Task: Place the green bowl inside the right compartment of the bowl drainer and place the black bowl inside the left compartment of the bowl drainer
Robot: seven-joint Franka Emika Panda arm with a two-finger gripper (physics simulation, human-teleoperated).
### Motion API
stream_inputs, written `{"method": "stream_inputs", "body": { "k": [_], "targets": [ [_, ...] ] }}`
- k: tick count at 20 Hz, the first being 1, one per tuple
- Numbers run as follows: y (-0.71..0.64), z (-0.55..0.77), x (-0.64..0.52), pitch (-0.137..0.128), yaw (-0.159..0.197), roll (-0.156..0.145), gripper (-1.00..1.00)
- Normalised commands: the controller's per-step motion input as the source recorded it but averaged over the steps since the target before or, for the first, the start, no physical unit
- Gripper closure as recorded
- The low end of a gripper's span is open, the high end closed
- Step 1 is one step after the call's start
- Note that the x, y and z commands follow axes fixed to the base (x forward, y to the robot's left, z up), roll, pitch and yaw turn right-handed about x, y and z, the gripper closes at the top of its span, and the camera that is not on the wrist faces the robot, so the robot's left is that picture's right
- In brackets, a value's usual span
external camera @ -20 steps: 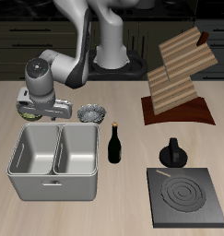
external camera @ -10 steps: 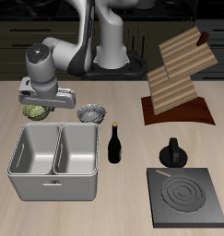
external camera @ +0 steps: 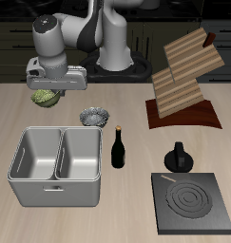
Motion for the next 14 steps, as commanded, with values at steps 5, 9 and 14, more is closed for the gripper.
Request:
{"method": "stream_inputs", "body": {
  "k": [5,9,14],
  "targets": [
    [0.08,0.35,-0.08,-0.015,0.043,-0.016,1.00],
    [0.03,0.51,-0.15,-0.068,0.006,-0.027,1.00],
    [0.06,0.42,-0.19,-0.052,0.031,-0.010,1.00]
  ]
}}
